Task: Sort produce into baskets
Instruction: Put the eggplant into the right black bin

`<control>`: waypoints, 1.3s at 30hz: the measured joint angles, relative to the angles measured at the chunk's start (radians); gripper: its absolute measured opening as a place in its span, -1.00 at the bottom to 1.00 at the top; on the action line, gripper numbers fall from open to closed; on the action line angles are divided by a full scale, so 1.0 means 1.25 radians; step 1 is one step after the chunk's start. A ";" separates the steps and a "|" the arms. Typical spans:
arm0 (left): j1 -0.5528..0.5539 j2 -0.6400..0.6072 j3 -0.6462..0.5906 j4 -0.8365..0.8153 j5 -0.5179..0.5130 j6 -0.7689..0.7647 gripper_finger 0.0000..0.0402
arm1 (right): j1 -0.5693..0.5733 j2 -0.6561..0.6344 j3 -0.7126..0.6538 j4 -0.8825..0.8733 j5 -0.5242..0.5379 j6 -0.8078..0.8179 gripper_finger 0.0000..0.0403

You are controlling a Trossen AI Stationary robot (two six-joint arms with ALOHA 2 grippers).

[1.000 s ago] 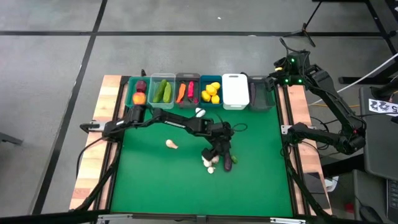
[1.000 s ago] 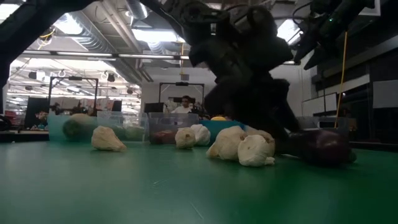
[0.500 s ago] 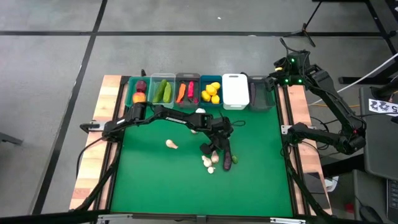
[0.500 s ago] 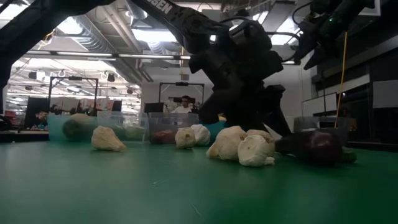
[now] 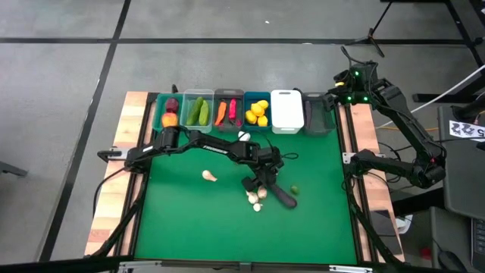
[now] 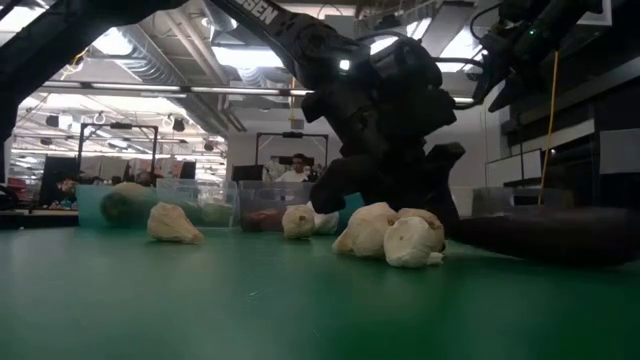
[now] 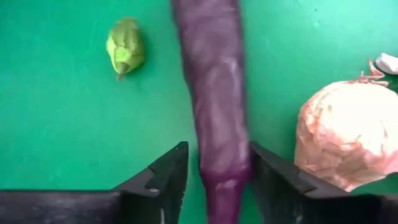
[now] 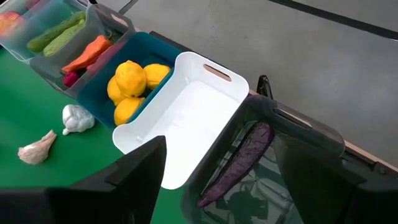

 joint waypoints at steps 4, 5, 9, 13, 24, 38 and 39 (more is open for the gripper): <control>0.000 0.000 0.000 -0.001 -0.004 -0.009 -0.38 | 0.000 0.000 0.000 -0.001 0.000 0.000 0.48; 0.000 0.000 0.000 -0.001 -0.005 -0.016 -0.41 | 0.000 0.000 0.000 -0.001 0.000 0.000 0.48; 0.000 0.000 0.003 -0.003 -0.009 -0.026 -0.50 | 0.000 0.000 0.000 -0.001 0.000 0.000 0.48; -0.003 0.000 0.003 -0.002 -0.017 -0.034 -0.54 | 0.000 0.000 0.000 -0.001 0.000 0.000 0.48; 0.033 -0.110 0.004 -0.009 -0.062 -0.274 -0.56 | 0.000 -0.027 0.000 0.098 -0.101 -0.017 0.48; 0.137 -0.388 -0.001 -0.058 -0.054 -0.416 -0.53 | -0.001 -0.240 0.000 0.282 -0.104 -0.042 0.48; 0.143 -0.413 -0.001 -0.059 -0.054 -0.419 -0.54 | -0.001 -0.256 0.000 0.282 -0.104 -0.044 0.48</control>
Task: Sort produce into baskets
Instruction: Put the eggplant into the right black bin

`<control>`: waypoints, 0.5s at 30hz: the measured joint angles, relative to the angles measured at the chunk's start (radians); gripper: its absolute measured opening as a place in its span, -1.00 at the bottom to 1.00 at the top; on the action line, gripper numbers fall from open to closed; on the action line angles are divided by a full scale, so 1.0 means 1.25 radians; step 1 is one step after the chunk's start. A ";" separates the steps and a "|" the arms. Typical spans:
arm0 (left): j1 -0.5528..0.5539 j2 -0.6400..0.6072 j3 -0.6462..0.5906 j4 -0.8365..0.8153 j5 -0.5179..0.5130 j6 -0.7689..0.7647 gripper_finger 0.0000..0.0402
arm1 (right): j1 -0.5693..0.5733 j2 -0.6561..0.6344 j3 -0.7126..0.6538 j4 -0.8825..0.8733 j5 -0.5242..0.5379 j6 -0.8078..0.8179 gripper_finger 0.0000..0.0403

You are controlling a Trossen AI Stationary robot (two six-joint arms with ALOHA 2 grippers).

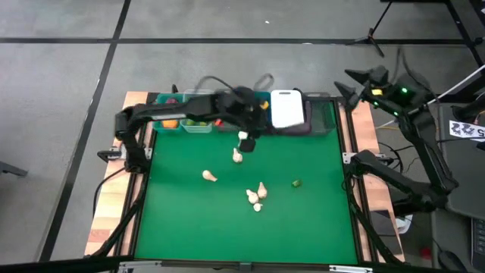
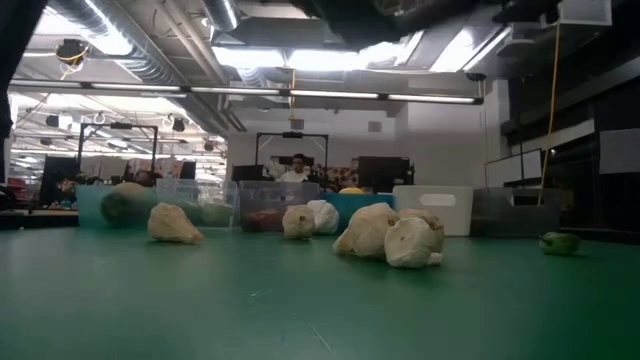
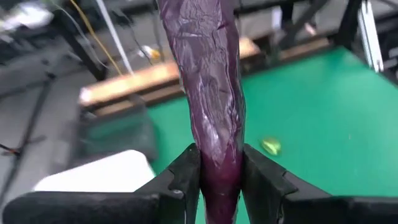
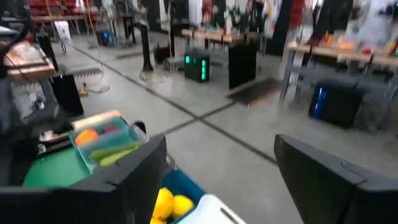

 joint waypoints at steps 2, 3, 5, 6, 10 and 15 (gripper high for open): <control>0.011 -0.046 -0.004 -0.005 0.001 -0.006 -0.55 | 0.000 -0.032 0.000 -0.009 -0.006 -0.002 0.48; 0.014 -0.073 -0.014 -0.001 0.000 -0.013 -0.56 | 0.000 -0.046 0.000 -0.015 -0.010 -0.004 0.48; 0.017 -0.127 -0.049 0.009 0.000 -0.022 -0.57 | 0.000 -0.070 0.000 -0.032 -0.032 -0.011 0.48; 0.016 -0.158 -0.075 0.014 0.000 -0.024 -0.57 | 0.000 -0.080 0.000 -0.040 -0.047 -0.012 0.48; 0.012 -0.302 -0.228 0.091 0.001 -0.046 -0.55 | 0.001 -0.111 -0.021 -0.050 -0.111 -0.012 0.48; -0.002 -0.486 -0.496 0.322 -0.016 -0.144 -0.52 | 0.001 -0.134 -0.091 -0.033 -0.177 0.001 0.48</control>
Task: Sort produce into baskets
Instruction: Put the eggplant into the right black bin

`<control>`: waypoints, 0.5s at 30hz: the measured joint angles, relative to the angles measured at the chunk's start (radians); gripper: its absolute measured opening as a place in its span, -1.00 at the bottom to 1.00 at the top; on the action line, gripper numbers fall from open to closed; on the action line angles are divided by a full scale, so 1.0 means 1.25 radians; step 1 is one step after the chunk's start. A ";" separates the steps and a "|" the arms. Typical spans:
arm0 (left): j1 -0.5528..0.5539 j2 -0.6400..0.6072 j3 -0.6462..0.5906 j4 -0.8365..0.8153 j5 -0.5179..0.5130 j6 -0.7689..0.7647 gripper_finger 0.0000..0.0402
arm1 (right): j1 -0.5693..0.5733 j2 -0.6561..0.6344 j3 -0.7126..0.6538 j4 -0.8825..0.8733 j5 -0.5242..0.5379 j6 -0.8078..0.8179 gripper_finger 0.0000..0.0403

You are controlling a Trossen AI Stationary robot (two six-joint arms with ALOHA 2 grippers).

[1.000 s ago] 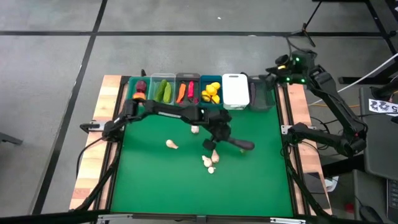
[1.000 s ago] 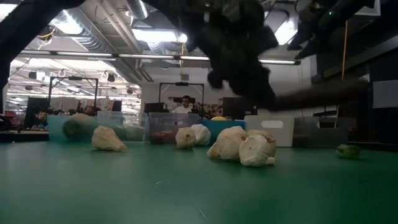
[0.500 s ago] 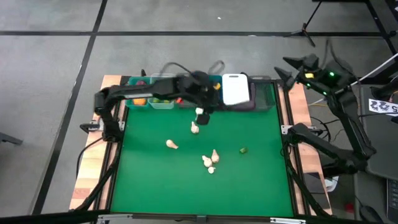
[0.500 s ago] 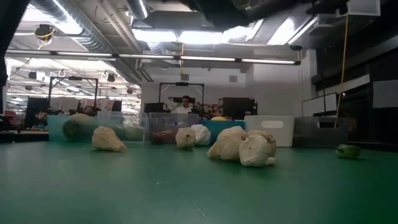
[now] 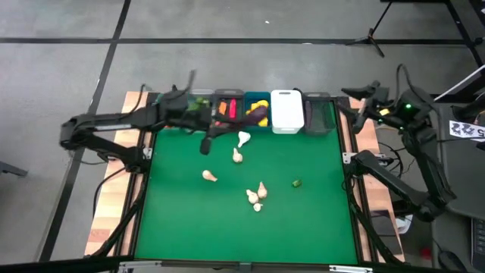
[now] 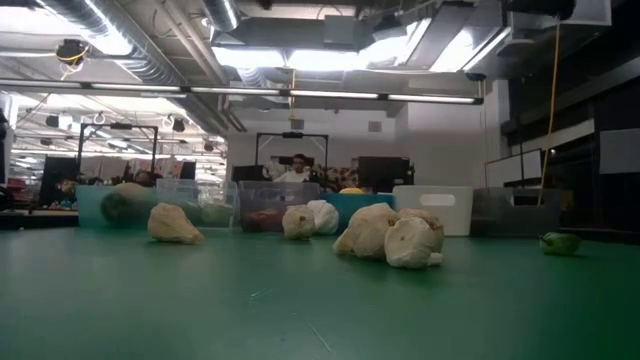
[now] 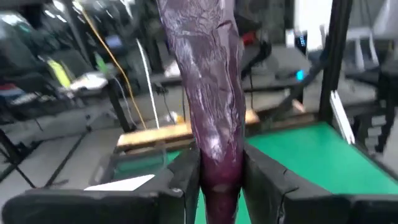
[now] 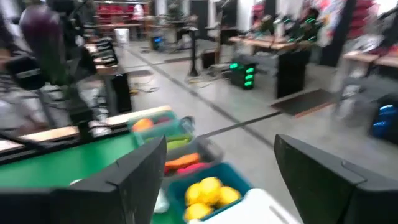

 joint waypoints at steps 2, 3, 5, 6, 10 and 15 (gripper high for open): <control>-0.012 -0.063 -0.103 0.114 -0.037 -0.034 -0.52 | 0.000 -0.006 -0.048 0.057 -0.051 0.035 0.48; -0.020 -0.090 -0.152 0.183 -0.059 -0.051 -0.52 | 0.000 -0.009 -0.075 0.092 -0.076 0.061 0.48; -0.035 -0.119 -0.240 0.313 -0.094 -0.074 -0.52 | 0.000 -0.011 -0.134 0.180 -0.119 0.107 0.48; -0.043 -0.129 -0.279 0.369 -0.111 -0.083 -0.52 | 0.004 -0.010 -0.166 0.236 -0.132 0.133 0.48; -0.065 -0.131 -0.383 0.558 -0.162 -0.105 -0.52 | 0.061 -0.006 -0.305 0.497 -0.118 0.252 0.48; -0.075 -0.079 -0.438 0.648 -0.195 -0.131 -0.52 | 0.200 0.025 -0.432 0.724 0.033 0.274 0.48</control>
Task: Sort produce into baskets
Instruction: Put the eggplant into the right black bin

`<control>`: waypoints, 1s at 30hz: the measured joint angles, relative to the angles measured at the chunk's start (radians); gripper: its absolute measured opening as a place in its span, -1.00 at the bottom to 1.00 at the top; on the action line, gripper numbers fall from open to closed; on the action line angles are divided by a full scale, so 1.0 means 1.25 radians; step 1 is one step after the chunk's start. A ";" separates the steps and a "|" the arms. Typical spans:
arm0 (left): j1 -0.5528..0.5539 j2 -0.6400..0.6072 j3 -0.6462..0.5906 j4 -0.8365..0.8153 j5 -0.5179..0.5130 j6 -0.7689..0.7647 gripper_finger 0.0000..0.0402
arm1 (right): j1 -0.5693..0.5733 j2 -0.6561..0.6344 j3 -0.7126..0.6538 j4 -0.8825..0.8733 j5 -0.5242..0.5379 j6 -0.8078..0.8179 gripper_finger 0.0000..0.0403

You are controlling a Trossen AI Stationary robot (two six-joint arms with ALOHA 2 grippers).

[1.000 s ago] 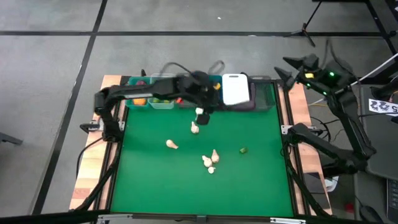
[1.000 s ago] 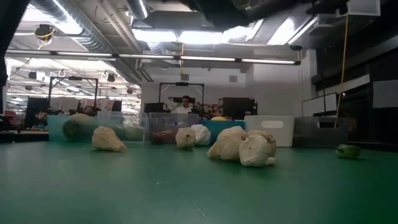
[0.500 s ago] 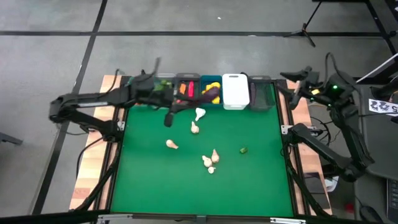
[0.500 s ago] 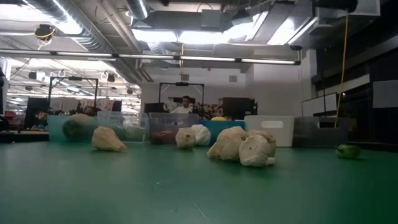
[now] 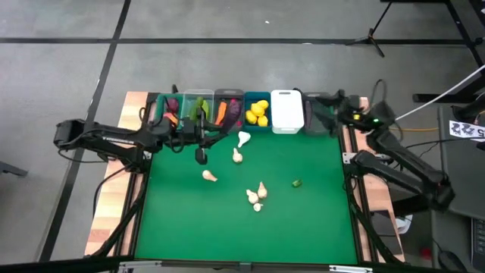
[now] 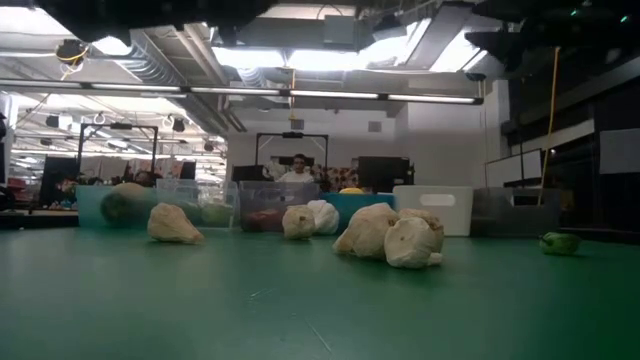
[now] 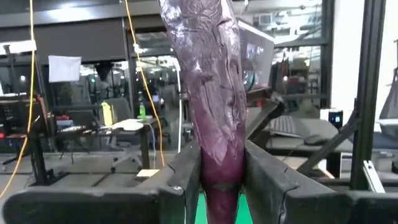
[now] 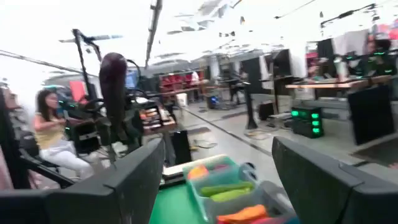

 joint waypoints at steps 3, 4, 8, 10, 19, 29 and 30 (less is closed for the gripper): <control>0.000 0.032 0.000 0.033 -0.002 -0.013 -0.52 | 0.097 0.070 -0.027 0.036 0.076 -0.029 0.48; 0.001 0.048 0.001 0.052 -0.002 -0.018 -0.51 | 0.130 0.096 -0.026 0.039 0.102 -0.049 0.48; 0.001 0.100 0.000 0.116 -0.002 -0.025 -0.51 | 0.258 0.215 -0.003 0.091 0.198 -0.127 0.48; 0.002 0.114 0.000 0.137 -0.002 -0.025 -0.51 | 0.309 0.268 0.009 0.132 0.228 -0.161 0.48; 0.002 0.160 0.001 0.195 -0.002 -0.026 -0.51 | 0.423 0.479 0.156 0.175 0.226 -0.214 0.48; -0.002 0.159 0.001 0.190 -0.002 -0.028 -0.51 | 0.462 0.614 0.329 0.114 0.185 -0.251 0.57; -0.002 0.159 0.001 0.191 -0.002 -0.024 -0.51 | 0.462 0.620 0.343 0.114 0.181 -0.251 0.61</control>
